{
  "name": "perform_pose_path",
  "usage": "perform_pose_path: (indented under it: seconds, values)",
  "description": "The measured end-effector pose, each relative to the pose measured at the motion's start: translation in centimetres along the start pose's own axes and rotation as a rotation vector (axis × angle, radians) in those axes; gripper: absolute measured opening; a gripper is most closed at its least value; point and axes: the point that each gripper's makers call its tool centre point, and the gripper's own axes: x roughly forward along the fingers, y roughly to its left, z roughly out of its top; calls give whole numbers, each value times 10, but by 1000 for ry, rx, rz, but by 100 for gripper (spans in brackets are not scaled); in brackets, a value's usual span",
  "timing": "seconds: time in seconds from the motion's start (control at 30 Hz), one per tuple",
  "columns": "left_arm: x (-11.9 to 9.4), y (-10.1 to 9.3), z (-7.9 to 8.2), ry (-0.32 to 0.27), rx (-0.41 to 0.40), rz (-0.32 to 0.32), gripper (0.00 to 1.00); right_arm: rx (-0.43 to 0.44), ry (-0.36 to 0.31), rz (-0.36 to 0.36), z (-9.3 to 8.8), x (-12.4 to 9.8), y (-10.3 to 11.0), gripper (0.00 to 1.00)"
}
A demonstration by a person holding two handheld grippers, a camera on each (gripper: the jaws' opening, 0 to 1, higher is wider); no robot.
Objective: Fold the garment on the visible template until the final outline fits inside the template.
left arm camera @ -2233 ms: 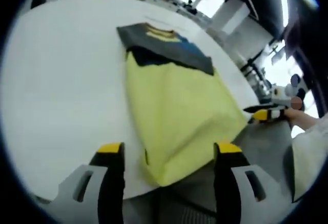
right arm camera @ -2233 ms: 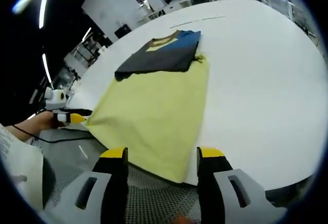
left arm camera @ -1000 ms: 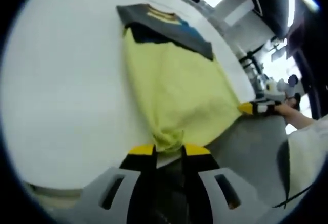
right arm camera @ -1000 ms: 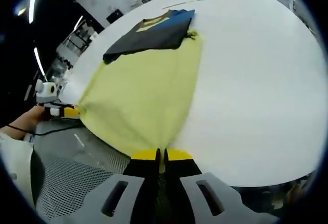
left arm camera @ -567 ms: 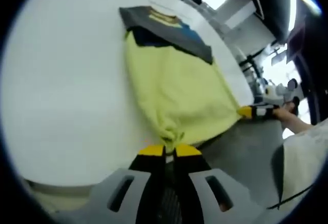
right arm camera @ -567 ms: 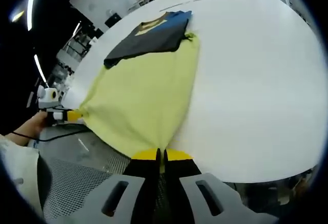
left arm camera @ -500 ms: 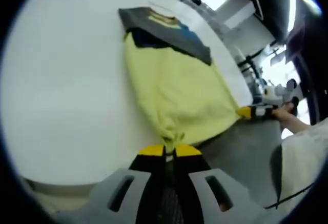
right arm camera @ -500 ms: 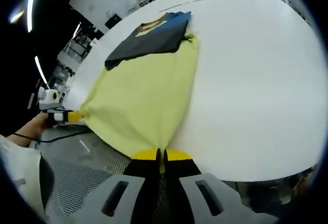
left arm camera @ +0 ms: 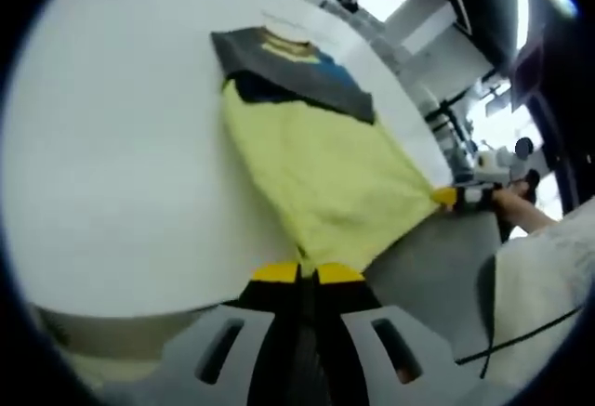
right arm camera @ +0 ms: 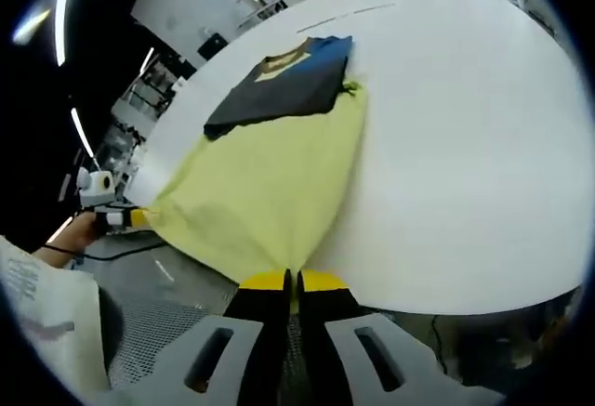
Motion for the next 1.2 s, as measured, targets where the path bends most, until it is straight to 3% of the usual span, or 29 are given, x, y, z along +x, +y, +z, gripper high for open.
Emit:
perform_pose_path:
  seconds: [0.17,0.43,1.2]
  values:
    - [-7,-2,-5,9,3,-3,1,0,-3,12,0,-10,3,3]
    - [-19,-8,-5,-3,-2,-11,1,85,-32,47,3,-25,4,3]
    - [-35,-22,-11,-1,-20,-30,1,108,-4,72,-1,-35,19,3]
